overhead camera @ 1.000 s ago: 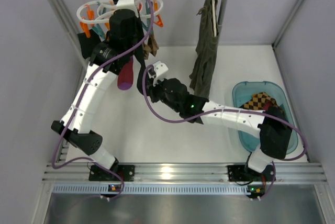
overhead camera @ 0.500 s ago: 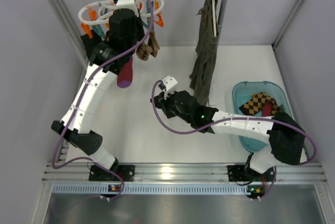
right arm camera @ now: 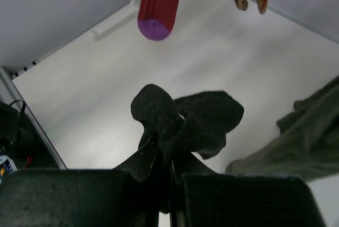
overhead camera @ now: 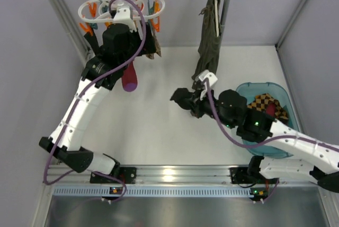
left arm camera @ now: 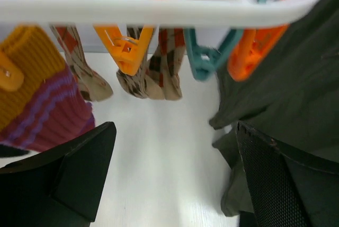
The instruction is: Remove the socks clipped to the hanger
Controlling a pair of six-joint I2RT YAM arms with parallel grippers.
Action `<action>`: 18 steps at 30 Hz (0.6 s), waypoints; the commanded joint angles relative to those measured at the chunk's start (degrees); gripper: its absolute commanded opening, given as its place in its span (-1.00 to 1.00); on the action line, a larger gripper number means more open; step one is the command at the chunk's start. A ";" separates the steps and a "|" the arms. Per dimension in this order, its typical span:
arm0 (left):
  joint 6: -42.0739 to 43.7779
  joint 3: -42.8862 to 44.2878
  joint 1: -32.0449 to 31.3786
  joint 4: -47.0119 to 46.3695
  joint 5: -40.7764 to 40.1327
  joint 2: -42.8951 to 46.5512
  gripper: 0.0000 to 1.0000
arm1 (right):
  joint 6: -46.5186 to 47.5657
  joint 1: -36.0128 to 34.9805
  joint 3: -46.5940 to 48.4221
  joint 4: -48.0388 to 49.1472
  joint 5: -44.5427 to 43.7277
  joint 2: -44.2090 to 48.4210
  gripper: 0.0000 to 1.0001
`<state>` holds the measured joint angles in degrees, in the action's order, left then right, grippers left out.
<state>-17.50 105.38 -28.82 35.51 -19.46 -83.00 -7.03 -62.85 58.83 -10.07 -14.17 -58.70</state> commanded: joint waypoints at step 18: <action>-4.74 -31.47 0.08 5.09 -2.76 32.11 0.97 | -16.09 41.88 -2.84 -36.44 -16.26 15.19 -1.00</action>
<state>-22.59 74.43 -28.82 38.22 -19.44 -52.10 -22.68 -31.05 57.67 -47.59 -33.08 -46.61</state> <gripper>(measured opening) 0.984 0.006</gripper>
